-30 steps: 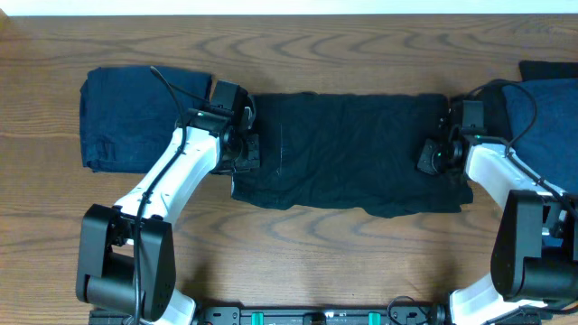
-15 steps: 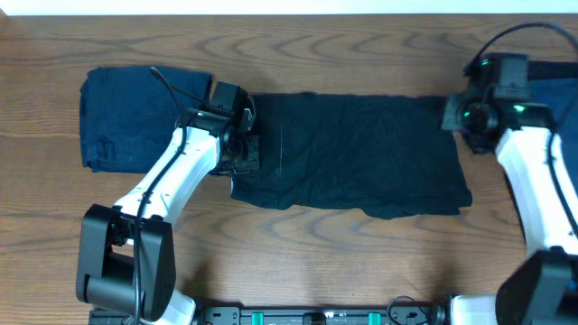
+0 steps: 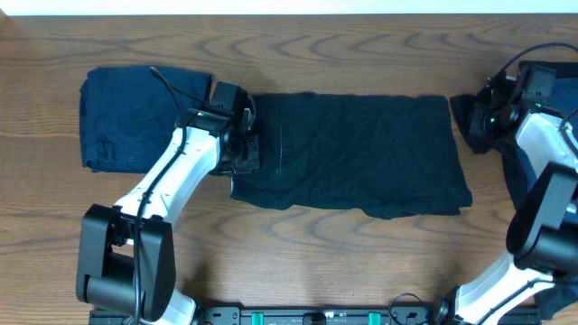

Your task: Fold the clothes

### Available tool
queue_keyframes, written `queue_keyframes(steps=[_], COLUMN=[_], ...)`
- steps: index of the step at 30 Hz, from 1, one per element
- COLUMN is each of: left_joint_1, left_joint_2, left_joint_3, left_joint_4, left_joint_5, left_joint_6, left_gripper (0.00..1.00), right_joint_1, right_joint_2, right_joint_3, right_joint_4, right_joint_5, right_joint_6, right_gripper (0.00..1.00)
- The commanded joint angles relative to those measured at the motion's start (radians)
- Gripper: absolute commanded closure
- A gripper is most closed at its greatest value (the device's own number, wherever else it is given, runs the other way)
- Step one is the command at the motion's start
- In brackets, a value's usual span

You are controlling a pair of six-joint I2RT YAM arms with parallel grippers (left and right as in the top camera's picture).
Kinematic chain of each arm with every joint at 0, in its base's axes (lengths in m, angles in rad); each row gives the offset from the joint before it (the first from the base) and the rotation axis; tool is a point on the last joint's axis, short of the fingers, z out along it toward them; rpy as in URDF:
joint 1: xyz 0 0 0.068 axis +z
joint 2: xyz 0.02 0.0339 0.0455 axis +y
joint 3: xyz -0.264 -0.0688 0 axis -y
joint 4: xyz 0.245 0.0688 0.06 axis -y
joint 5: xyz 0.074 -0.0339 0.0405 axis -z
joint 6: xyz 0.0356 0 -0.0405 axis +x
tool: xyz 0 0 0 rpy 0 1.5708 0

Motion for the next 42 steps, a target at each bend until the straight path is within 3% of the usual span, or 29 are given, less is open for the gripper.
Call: queue_keyframes(steps=[1, 7, 16, 23, 28, 29, 37, 42], left_joint_1=[0.003, 0.003, 0.003, 0.003, 0.003, 0.003, 0.039, 0.096], left_joint_2=[0.004, 0.004, 0.004, 0.004, -0.016, -0.026, -0.080, -0.073], left_joint_3=[0.002, 0.002, 0.002, 0.002, 0.017, 0.032, 0.246, 0.293], left_joint_4=[-0.002, 0.006, 0.005, 0.010, 0.027, 0.023, -0.021, 0.089], left_joint_5=[-0.016, -0.016, -0.016, -0.016, -0.048, -0.063, -0.132, -0.061], left_joint_6=[0.001, 0.000, 0.000, 0.001, 0.001, 0.001, 0.002, 0.055], left_gripper=[0.84, 0.85, 0.84, 0.84, 0.84, 0.83, 0.36, 0.34], right_joint_1=[-0.016, -0.022, -0.109, -0.196, -0.206, -0.204, -0.199, -0.183], right_joint_2=[0.065, 0.176, 0.216, 0.214, 0.169, 0.153, -0.050, -0.146], right_joint_3=[-0.006, -0.006, 0.002, 0.032, 0.108, 0.127, 0.285, 0.286], right_joint_4=[0.037, 0.145, 0.285, 0.332, 0.291, 0.277, 0.025, -0.115], right_joint_5=[-0.138, -0.137, 0.172, 0.124, -0.098, -0.137, -0.296, -0.296], right_joint_6=[-0.055, -0.063, -0.042, -0.039, -0.039, -0.039, 0.043, 0.102], right_gripper=[0.99, 0.99, 0.99, 0.99, 0.98, 0.95, 0.73, 0.64])
